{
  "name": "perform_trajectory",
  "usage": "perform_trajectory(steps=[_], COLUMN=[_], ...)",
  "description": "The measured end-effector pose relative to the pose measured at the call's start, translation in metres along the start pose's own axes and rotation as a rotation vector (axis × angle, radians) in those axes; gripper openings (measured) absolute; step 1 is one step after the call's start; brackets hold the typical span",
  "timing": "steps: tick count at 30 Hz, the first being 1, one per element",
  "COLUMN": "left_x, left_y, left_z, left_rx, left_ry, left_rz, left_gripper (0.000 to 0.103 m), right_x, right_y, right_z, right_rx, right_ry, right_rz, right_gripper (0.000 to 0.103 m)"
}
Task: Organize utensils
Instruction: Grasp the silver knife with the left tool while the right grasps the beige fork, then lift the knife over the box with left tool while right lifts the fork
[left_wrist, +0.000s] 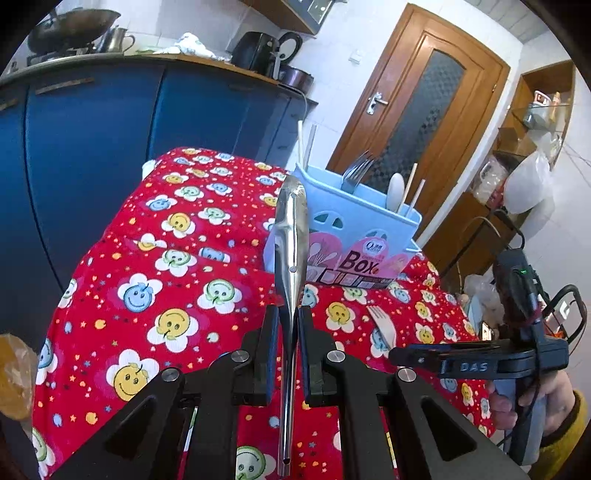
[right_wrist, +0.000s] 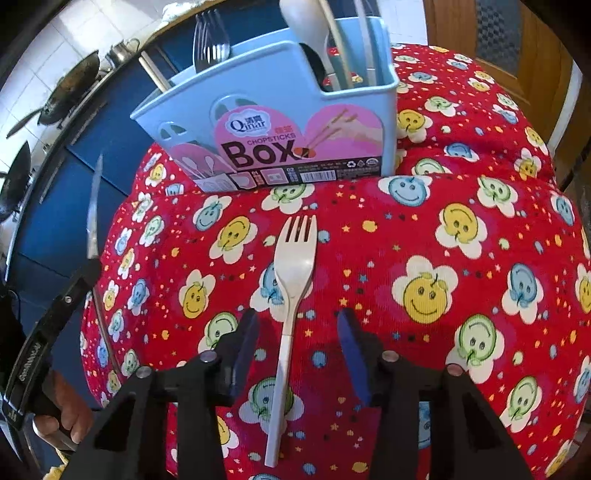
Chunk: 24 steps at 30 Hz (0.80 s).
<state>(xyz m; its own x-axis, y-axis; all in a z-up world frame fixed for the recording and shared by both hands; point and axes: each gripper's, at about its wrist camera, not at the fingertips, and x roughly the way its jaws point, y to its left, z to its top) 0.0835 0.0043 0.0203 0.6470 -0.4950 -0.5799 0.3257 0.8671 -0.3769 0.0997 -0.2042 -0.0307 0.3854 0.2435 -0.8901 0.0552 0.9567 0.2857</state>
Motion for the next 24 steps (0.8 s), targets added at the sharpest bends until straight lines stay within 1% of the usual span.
perform_trajectory(steps=[1,4,6,8,9,10,11,12,13,16,20,23,24], left_x=[-0.002,-0.005,-0.007,-0.009,-0.01,-0.011,-0.012,-0.013,-0.014,-0.016,-0.021,-0.023,-0.023], left_y=[-0.002,-0.005,-0.008,-0.01,-0.011,-0.011,-0.012,-0.013,-0.013,-0.015,-0.019,-0.023,-0.025], left_z=[0.0,0.001,0.002,0.003,0.003,0.004,0.004,0.004,0.004,0.005,0.006,0.008,0.009], left_rx=[0.007,0.021,0.024,0.026,0.028,0.028,0.028,0.028,0.027,0.029,0.032,0.034,0.035], left_ry=[-0.011,-0.031,-0.039,-0.046,-0.049,-0.052,-0.055,-0.057,-0.06,-0.075,-0.105,-0.126,-0.132], left_rz=[-0.003,-0.002,-0.005,-0.007,-0.007,-0.008,-0.01,-0.011,-0.012,-0.023,-0.044,-0.055,-0.055], left_gripper=[0.01,0.01,0.01,0.01,0.01,0.01,0.01,0.01,0.01,0.01,0.01,0.01,0.01], right_x=[0.001,0.002,0.004,0.006,0.006,0.005,0.004,0.003,0.002,-0.003,-0.013,-0.024,-0.03], right_y=[0.002,0.011,0.019,0.024,0.026,0.025,0.023,0.02,0.016,-0.003,-0.015,-0.018,-0.02], right_z=[0.001,-0.002,-0.006,-0.009,-0.011,-0.011,-0.011,-0.01,-0.009,-0.009,-0.014,-0.02,-0.023], right_rx=[-0.012,-0.065,-0.108,-0.145,-0.159,-0.164,-0.162,-0.15,-0.134,-0.063,-0.011,0.003,0.007], right_ry=[0.004,0.004,-0.009,-0.023,-0.032,-0.038,-0.043,-0.048,-0.05,-0.072,-0.111,-0.17,-0.203], right_rz=[-0.017,-0.075,-0.123,-0.172,-0.19,-0.194,-0.192,-0.177,-0.159,-0.072,0.016,0.089,0.114], right_gripper=[0.043,0.042,0.042,0.04,0.035,0.028,0.024,0.011,0.009,0.008,0.007,0.007,0.007])
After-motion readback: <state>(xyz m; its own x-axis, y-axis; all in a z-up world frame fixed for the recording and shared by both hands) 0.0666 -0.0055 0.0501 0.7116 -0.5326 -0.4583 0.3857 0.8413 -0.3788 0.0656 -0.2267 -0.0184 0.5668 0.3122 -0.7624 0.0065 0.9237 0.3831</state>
